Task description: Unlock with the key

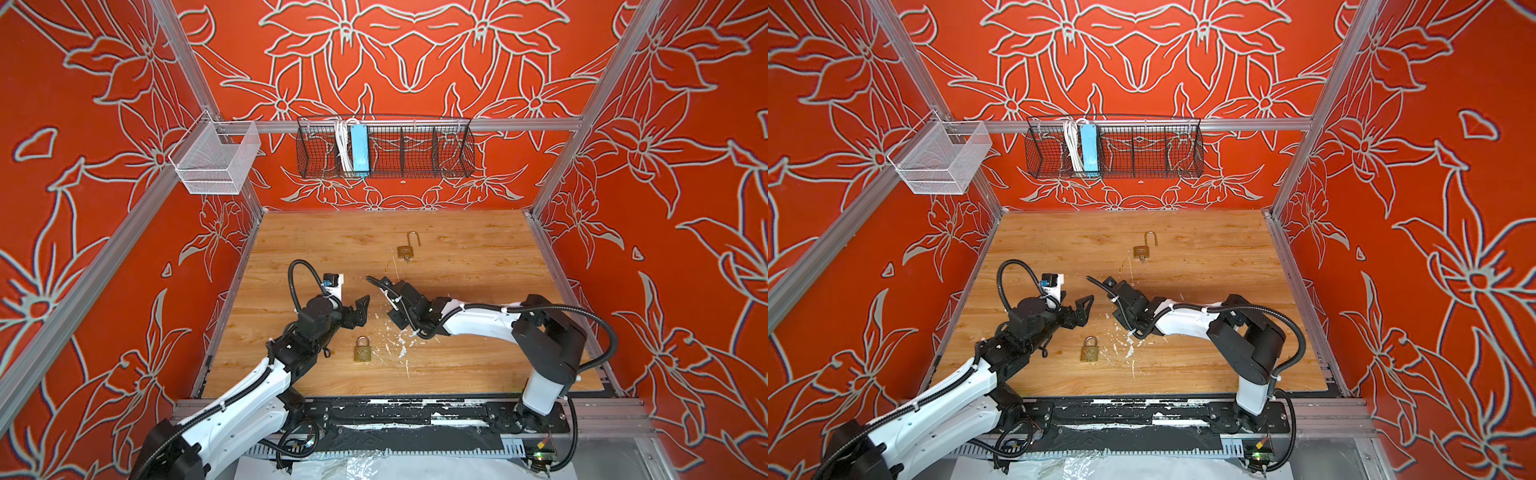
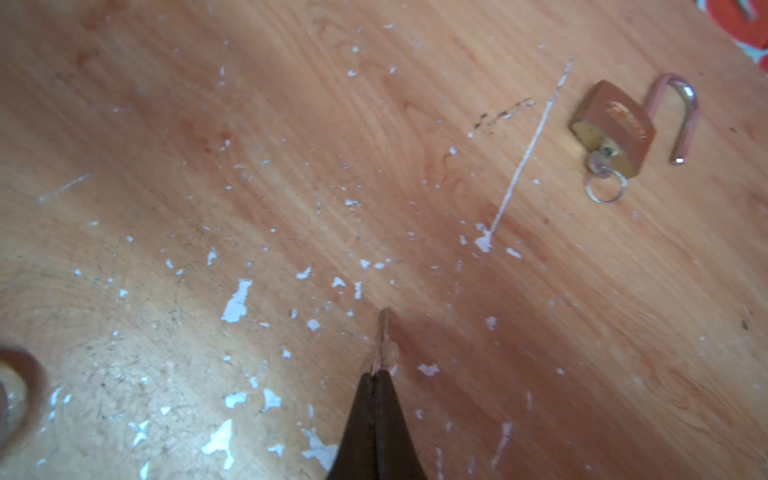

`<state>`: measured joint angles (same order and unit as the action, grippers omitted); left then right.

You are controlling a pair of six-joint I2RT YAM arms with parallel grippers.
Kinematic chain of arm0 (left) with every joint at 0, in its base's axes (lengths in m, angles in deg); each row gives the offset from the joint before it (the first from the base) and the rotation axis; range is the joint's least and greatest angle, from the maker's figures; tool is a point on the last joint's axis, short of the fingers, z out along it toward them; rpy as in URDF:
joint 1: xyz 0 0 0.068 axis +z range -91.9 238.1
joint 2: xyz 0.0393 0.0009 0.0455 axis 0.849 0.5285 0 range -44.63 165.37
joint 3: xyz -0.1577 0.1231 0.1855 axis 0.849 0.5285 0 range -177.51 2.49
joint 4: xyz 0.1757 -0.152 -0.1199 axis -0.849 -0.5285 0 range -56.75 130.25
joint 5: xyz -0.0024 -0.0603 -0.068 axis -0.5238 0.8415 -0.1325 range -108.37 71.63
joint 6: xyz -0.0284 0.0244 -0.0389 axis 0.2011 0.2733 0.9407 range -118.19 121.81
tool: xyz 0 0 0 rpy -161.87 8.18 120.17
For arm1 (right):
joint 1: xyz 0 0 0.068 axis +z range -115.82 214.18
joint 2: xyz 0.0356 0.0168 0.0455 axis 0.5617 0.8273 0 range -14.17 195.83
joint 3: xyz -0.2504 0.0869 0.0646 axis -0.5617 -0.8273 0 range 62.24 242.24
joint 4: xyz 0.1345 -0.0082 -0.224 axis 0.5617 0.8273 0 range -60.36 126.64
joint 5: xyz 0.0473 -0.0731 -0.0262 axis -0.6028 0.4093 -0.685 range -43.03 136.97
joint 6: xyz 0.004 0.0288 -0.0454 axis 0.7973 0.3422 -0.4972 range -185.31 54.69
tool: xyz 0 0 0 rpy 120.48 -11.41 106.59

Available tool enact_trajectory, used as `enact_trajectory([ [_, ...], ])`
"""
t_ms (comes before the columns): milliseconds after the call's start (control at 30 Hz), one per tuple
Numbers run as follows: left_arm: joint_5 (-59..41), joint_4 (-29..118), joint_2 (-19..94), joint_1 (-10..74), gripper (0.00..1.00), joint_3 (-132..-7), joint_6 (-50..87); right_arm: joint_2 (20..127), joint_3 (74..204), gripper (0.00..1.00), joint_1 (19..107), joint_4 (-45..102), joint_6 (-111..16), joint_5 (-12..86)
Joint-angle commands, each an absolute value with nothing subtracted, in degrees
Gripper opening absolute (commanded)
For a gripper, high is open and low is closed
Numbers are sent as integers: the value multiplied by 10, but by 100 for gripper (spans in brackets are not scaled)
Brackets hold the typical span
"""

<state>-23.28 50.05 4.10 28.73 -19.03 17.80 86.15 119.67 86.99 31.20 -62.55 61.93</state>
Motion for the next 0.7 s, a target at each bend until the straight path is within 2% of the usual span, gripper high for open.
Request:
enact_trajectory([
  [0, -168, 540, 71, 284, 97, -205, 158, 837, 1180, 0, 858, 295, -636, 606],
  [267, -103, 632, 173, 284, 99, -200, 83, 788, 1143, 0, 842, 261, -635, 552],
  [467, -61, 701, 242, 284, 87, -200, 45, 747, 1110, 0, 840, 224, -640, 515],
  [567, -24, 728, 244, 284, 76, -191, 33, 731, 1100, 0, 839, 218, -636, 521],
  [667, -2, 769, 245, 284, 74, -170, 4, 709, 1090, 0, 840, 216, -634, 513],
])
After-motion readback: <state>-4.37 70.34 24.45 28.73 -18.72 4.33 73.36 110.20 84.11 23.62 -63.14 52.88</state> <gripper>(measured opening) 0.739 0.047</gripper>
